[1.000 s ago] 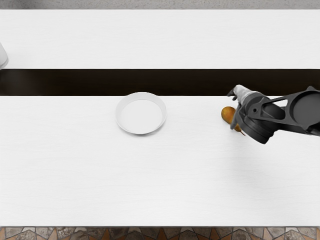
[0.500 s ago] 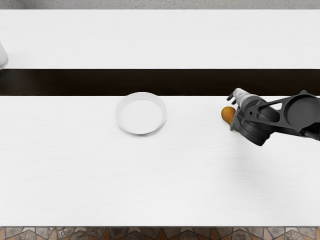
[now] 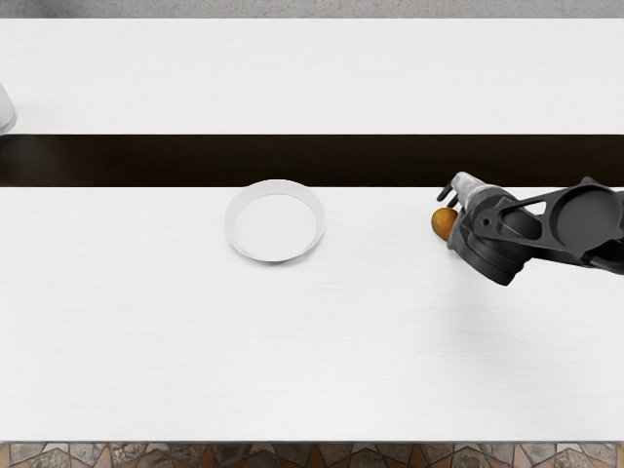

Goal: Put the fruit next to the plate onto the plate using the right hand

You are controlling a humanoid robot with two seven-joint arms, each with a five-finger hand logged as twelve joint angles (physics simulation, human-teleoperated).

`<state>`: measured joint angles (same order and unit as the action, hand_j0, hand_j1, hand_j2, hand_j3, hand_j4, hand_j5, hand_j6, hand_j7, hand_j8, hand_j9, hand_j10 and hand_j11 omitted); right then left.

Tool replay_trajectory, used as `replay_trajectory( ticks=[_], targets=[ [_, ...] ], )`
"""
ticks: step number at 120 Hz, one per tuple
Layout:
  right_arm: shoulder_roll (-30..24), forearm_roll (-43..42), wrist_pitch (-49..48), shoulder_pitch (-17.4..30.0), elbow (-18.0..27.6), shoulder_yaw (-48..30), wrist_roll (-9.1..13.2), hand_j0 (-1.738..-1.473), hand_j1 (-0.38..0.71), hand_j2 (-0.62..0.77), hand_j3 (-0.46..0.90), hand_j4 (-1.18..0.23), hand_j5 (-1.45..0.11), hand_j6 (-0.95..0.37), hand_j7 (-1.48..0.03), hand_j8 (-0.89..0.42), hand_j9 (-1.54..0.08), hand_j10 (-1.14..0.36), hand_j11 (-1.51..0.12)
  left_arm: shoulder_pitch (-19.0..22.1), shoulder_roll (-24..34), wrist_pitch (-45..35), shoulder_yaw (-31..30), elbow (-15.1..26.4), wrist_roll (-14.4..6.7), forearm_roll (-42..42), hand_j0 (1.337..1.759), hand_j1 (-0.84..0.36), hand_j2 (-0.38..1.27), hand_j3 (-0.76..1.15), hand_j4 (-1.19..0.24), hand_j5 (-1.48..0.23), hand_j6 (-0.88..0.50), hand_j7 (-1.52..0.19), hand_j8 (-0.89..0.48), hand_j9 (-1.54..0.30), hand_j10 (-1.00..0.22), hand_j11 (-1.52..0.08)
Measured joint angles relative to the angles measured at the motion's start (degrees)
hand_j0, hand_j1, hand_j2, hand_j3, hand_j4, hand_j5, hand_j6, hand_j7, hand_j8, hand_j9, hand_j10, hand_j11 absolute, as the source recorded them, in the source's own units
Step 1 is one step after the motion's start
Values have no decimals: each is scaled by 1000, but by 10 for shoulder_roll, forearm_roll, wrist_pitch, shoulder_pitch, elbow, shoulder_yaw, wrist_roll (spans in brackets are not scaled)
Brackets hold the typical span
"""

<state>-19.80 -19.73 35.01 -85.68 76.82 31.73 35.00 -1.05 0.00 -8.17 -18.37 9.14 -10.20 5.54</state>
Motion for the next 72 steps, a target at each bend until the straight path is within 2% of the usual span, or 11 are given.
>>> replay_trajectory(
  ticks=[16,34,54,58,72],
  targets=[
    [0,-1,0,0,0,5,0,-1658,153,-75,0,-417,-543,-418,-542,-417,-543,-416,-543,0,0,0,0,0,0,0,1658,349,0,0,0,0,0,0,0,0,0,0],
    [1,-3,0,1,0,6,0,-1658,216,9,-1,-446,-578,-405,-578,-446,-577,-446,-577,0,0,0,0,0,0,0,1658,349,0,0,0,0,0,0,0,0,0,0],
    [1,-5,0,1,0,9,1,-1655,332,186,-1,-468,-612,-363,-607,-470,-608,-470,-607,0,0,0,0,0,0,0,1658,349,0,0,0,0,0,0,0,0,0,0],
    [1,-4,0,1,0,9,0,-1656,359,291,0,-472,-614,-359,-611,-473,-613,-473,-612,0,0,0,0,0,0,0,1658,349,0,0,0,0,0,0,0,0,0,0],
    [2,-4,1,2,0,9,0,-1657,392,376,-1,-490,-612,-359,-621,-473,-616,-487,-616,0,0,0,0,0,0,0,1658,349,0,0,0,0,0,0,0,0,0,0]
  ],
)
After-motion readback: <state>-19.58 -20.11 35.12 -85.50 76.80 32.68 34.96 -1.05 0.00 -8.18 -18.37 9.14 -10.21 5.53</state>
